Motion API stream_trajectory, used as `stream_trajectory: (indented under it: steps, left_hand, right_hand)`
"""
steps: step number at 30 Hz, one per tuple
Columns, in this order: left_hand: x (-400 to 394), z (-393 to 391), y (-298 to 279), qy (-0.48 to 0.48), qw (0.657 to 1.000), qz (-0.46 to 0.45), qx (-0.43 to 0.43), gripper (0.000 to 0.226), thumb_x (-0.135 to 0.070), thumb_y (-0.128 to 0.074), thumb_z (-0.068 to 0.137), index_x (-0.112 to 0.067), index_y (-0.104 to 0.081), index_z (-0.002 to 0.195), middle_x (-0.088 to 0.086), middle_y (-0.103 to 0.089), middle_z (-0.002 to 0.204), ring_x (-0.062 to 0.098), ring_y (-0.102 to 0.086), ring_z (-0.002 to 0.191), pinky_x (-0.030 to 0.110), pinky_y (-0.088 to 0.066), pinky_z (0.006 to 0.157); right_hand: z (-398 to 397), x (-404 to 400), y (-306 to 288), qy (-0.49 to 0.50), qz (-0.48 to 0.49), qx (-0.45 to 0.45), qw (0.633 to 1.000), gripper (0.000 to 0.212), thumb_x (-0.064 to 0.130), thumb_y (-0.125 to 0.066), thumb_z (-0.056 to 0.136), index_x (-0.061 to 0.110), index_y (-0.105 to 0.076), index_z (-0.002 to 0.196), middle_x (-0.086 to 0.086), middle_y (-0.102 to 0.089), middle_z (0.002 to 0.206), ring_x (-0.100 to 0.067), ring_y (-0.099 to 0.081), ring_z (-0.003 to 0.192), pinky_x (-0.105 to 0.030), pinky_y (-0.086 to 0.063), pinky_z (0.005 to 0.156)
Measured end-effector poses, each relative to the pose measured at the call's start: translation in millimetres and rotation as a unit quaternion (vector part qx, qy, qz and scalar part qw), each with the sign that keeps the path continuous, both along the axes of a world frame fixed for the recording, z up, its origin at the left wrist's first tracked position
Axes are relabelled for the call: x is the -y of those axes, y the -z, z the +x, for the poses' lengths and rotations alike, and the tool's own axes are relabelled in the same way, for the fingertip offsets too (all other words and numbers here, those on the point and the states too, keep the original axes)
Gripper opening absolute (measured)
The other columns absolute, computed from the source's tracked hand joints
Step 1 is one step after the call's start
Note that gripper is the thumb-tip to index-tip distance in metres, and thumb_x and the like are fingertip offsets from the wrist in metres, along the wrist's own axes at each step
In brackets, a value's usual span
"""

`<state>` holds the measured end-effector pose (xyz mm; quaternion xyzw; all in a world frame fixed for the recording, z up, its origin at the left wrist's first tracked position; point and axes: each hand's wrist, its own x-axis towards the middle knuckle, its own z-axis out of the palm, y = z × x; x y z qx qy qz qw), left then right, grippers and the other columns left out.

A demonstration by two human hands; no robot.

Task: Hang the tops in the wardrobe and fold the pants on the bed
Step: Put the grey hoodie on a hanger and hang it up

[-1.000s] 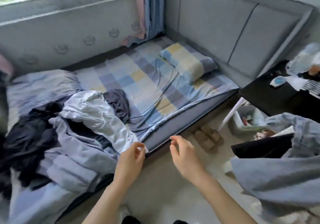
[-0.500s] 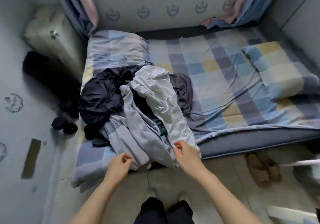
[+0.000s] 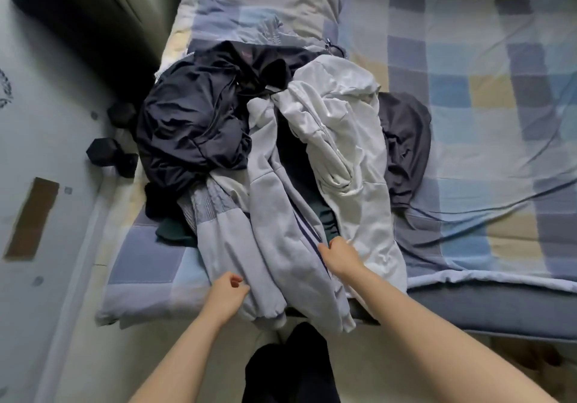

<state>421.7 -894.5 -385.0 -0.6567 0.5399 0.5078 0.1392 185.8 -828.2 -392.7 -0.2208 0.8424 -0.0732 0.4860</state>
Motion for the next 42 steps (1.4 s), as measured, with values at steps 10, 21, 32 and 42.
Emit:
stream_trajectory:
  steps: [10,21,32,42]
  left_hand:
    - [16.2,-18.4,69.8,-0.063,0.997,0.005,-0.042,0.023,-0.006,-0.062,0.091,-0.004,-0.059,0.113,0.017,-0.062,0.109,0.031,-0.06,0.106,0.038,-0.047,0.098]
    - [69.8,-103.5,-112.7,-0.002,0.969,-0.142,-0.203,0.041,-0.019,-0.063,0.092,-0.025,-0.045,0.129,-0.006,-0.055,0.116,0.009,-0.059,0.087,0.017,-0.044,0.068]
    - [109.3,-130.3,-351.2,0.224,0.836,-0.36,-0.35,0.109,-0.004,-0.075,0.071,-0.039,-0.011,0.152,-0.008,-0.031,0.145,0.007,-0.035,0.133,0.024,-0.033,0.106]
    - [65.8,-150.4,-448.8,0.166,0.787,-0.429,-0.411,0.095,-0.056,-0.071,0.059,-0.018,-0.04,0.141,-0.005,-0.047,0.132,0.01,-0.046,0.118,0.029,-0.039,0.091]
  right_hand:
    - [3.0,34.3,84.4,0.106,-0.067,0.032,0.992,0.028,0.02,-0.05,0.096,0.013,-0.041,0.071,-0.003,-0.046,0.069,-0.023,-0.045,0.073,-0.031,-0.032,0.068]
    - [-41.8,62.7,-189.8,0.136,-0.422,0.035,0.895,0.026,0.01,-0.057,0.093,-0.008,-0.054,0.075,-0.016,-0.049,0.075,-0.019,-0.046,0.074,-0.033,-0.037,0.069]
    - [-22.9,62.1,-470.7,0.131,-0.601,0.002,0.788,0.016,0.009,-0.059,0.093,0.003,-0.072,0.099,-0.019,-0.07,0.098,-0.024,-0.066,0.09,-0.048,-0.051,0.09]
    - [-10.7,23.1,-689.7,0.16,-0.73,-0.121,0.653,0.02,0.019,-0.061,0.092,0.016,-0.071,0.109,-0.003,-0.073,0.103,-0.021,-0.067,0.101,-0.041,-0.051,0.096]
